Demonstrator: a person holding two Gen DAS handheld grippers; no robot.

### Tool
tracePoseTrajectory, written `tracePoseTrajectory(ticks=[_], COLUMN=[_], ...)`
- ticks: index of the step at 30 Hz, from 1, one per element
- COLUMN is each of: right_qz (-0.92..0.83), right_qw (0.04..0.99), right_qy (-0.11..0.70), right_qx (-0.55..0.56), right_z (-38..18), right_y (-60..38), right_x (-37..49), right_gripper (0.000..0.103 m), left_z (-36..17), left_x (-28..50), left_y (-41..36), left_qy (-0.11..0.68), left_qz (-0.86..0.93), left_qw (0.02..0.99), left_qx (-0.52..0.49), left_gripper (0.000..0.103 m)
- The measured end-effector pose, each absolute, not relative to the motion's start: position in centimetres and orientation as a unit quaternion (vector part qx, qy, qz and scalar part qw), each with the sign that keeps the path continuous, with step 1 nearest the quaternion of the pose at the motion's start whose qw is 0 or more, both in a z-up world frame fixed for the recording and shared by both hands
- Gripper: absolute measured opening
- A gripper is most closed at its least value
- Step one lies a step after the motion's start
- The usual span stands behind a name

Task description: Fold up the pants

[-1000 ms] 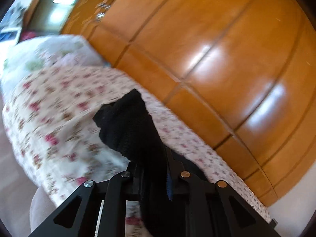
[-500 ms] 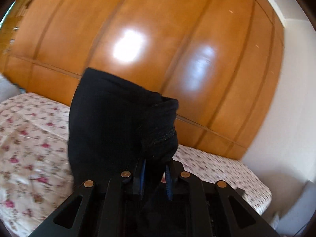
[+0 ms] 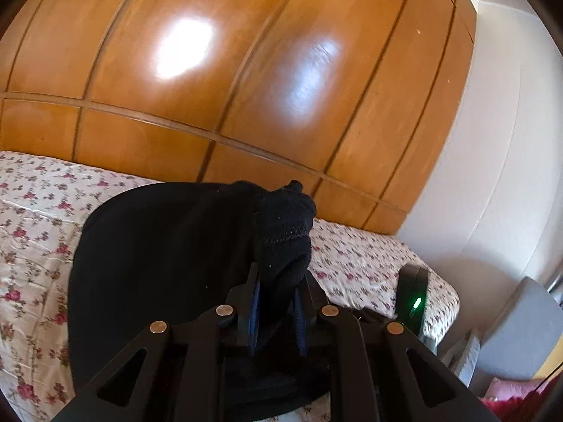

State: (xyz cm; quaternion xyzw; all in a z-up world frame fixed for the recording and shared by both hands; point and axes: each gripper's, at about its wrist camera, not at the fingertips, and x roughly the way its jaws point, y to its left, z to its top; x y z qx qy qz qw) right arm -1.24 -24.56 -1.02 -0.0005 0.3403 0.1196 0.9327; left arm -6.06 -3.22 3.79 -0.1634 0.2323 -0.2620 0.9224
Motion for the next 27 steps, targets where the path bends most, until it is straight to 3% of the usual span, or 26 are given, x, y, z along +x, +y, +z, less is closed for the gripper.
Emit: tracePoseTrajectory(ticks=[6, 11, 16, 21, 27], right_qz=[0.124, 0.169, 0.213, 0.227, 0.208], right_qw=[0.93, 0.891, 0.851, 0.836, 0.853], right_qy=[0.339, 0.348, 0.361, 0.384, 0.405], right_qx=[0.075, 0.238, 0.315, 0.321, 0.254], right_z=[0.5, 0.6, 0.0, -1.2, -1.7], right_y=[-28.2, -31.1, -30.6, -29.2, -27.3], right_x=[-2.0, -1.6, -1.0, 0.2, 0.9], right_gripper=[0.077, 0.08, 0.083, 0.083, 0.083], left_z=[2.6, 0.1, -1.4, -3.2, -3.9], left_x=[-6.0, -5.8, -6.2, -6.7, -8.2], left_y=[-6.0, -9.4, -10.9, -12.4, -13.5], left_qy=[0.251, 0.291, 0.304, 0.309, 0.287], left_qz=[-0.29, -0.306, -0.313, -0.311, -0.339], left_qw=[0.912, 0.903, 0.899, 0.899, 0.893], left_qx=[-0.143, -0.082, -0.041, 0.023, 0.068], left_gripper=[0.015, 0.015, 0.015, 0.016, 0.034])
